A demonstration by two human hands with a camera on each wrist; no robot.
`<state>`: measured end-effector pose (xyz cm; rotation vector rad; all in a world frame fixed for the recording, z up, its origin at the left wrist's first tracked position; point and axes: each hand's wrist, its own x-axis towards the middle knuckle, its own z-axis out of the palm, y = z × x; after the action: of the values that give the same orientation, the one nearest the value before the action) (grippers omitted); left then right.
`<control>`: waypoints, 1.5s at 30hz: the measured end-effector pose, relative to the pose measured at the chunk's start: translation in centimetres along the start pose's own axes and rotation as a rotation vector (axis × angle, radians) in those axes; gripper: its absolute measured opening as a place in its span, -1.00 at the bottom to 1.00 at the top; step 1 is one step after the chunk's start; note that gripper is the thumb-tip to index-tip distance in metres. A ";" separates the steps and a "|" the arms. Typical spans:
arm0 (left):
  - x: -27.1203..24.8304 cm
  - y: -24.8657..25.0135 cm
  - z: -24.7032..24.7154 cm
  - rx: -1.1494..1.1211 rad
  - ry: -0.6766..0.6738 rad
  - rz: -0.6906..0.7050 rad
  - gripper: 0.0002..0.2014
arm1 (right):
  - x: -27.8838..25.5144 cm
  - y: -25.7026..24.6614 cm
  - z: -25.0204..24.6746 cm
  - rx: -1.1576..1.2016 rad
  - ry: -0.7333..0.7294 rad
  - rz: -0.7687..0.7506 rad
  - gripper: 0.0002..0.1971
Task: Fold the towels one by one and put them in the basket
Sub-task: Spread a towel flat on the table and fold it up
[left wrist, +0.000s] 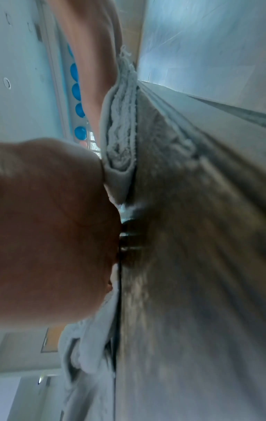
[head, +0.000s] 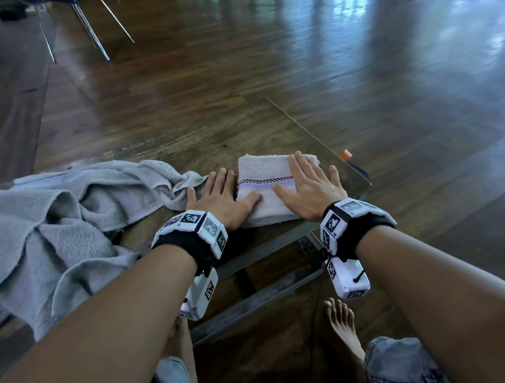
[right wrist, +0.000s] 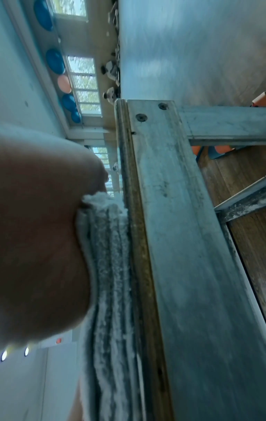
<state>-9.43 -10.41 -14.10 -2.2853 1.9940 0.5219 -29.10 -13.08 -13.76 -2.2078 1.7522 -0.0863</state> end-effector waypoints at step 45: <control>-3.6 3.6 0.3 -0.165 0.282 -0.001 -0.34 | -2.1 -2.2 1.4 -0.002 0.036 -0.254 -0.38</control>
<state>-13.42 -7.45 -12.70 -2.5862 2.1434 0.3963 -27.19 -10.35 -14.10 -2.4332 1.4805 -0.1834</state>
